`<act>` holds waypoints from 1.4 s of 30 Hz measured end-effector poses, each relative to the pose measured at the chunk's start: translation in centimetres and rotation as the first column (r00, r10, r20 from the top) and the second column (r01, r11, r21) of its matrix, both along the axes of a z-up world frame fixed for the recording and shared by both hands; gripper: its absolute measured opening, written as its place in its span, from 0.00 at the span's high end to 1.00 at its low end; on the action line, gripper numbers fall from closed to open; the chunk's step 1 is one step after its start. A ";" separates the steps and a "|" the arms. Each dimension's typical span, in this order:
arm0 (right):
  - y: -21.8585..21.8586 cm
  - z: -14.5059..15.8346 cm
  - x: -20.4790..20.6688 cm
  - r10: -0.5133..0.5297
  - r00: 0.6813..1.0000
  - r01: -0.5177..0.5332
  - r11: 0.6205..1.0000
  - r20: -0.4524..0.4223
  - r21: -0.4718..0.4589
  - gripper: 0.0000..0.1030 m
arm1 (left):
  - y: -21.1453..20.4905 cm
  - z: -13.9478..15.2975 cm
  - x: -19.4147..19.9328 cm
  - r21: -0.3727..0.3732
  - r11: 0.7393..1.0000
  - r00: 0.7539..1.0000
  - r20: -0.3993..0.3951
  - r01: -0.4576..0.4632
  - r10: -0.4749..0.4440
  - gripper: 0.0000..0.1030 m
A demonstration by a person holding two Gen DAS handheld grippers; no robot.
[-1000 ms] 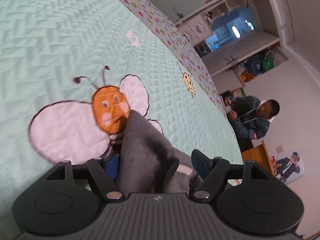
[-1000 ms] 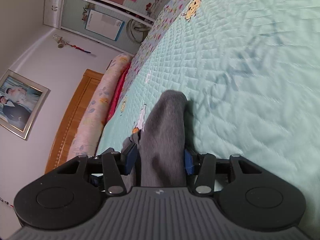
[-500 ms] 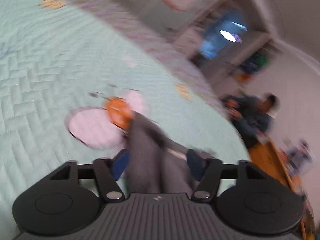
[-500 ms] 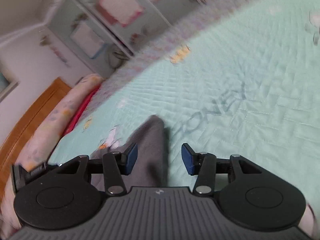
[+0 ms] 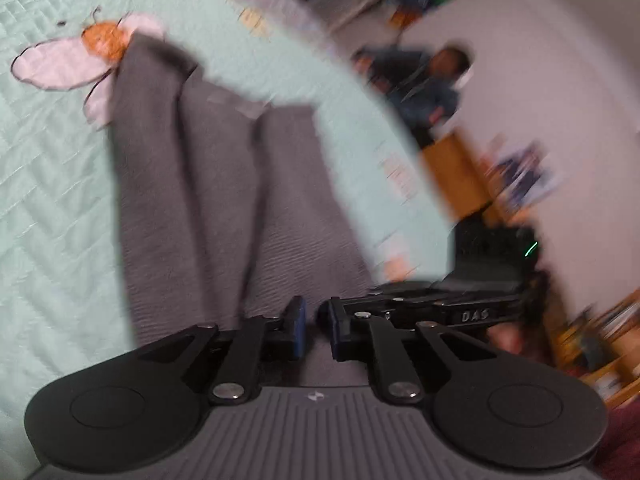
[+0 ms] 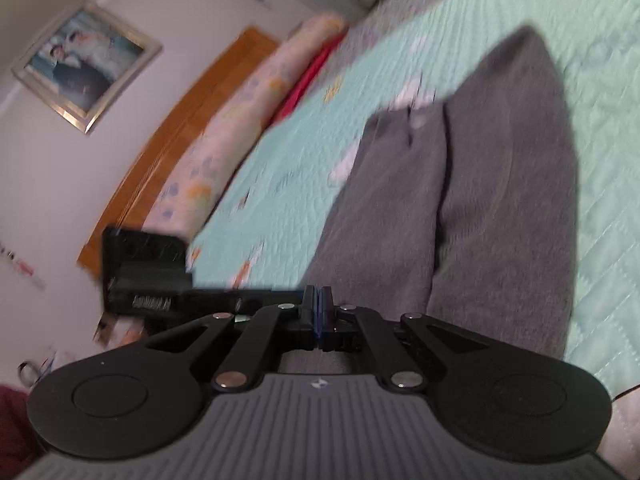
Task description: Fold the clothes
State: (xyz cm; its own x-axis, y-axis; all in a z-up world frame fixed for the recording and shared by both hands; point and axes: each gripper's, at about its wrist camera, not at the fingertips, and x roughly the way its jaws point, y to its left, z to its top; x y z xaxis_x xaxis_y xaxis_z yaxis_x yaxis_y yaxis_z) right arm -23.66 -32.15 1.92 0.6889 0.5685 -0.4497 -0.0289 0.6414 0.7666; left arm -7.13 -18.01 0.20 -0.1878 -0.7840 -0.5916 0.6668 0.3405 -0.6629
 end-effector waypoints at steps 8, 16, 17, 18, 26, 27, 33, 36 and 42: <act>0.3 -1.7 0.4 0.026 0.998 -0.028 0.999 -0.052 -0.031 1.00 | -0.1 -1.9 0.4 -0.013 1.000 0.998 -0.063 -0.009 0.009 0.96; -1.5 -1.2 1.7 0.021 0.993 -0.024 0.999 -0.117 -0.026 1.00 | 0.8 -1.0 -0.6 0.021 1.000 0.995 -0.100 -0.007 0.009 0.96; -2.0 -1.1 1.3 0.017 0.992 -0.020 1.000 -0.123 -0.022 1.00 | 1.1 -0.6 -0.7 0.032 0.999 0.997 -0.082 -0.002 0.005 0.96; -2.4 -1.1 0.9 0.013 0.992 -0.016 1.000 -0.129 -0.018 1.00 | 1.5 -0.1 -0.8 0.046 0.999 0.998 -0.064 0.001 0.002 0.96; -4.5 -2.1 -1.6 -0.050 0.992 0.055 0.998 -0.115 0.042 1.00 | 3.8 -0.6 -1.3 0.059 0.998 0.998 -0.055 -0.032 0.035 0.96; -4.6 -2.4 -1.7 -0.056 0.992 0.062 0.997 -0.111 0.053 1.00 | 3.9 -1.0 -1.3 0.052 0.997 0.997 -0.063 -0.050 0.053 0.96; -5.5 -3.9 -2.8 -0.096 0.992 0.105 0.987 -0.086 0.117 1.00 | 4.1 -0.2 -1.7 0.070 0.995 0.997 -0.033 -0.069 0.071 0.96; -5.2 -2.7 -3.2 -0.100 0.990 0.108 0.992 -0.104 0.070 1.00 | 4.3 0.8 -1.9 0.091 0.993 0.997 -0.009 -0.072 0.073 0.97; -5.3 -3.6 -5.4 -0.131 0.987 0.138 0.989 -0.098 0.062 1.00 | 5.1 -0.4 -2.1 0.066 0.991 0.993 -0.038 -0.113 0.116 0.96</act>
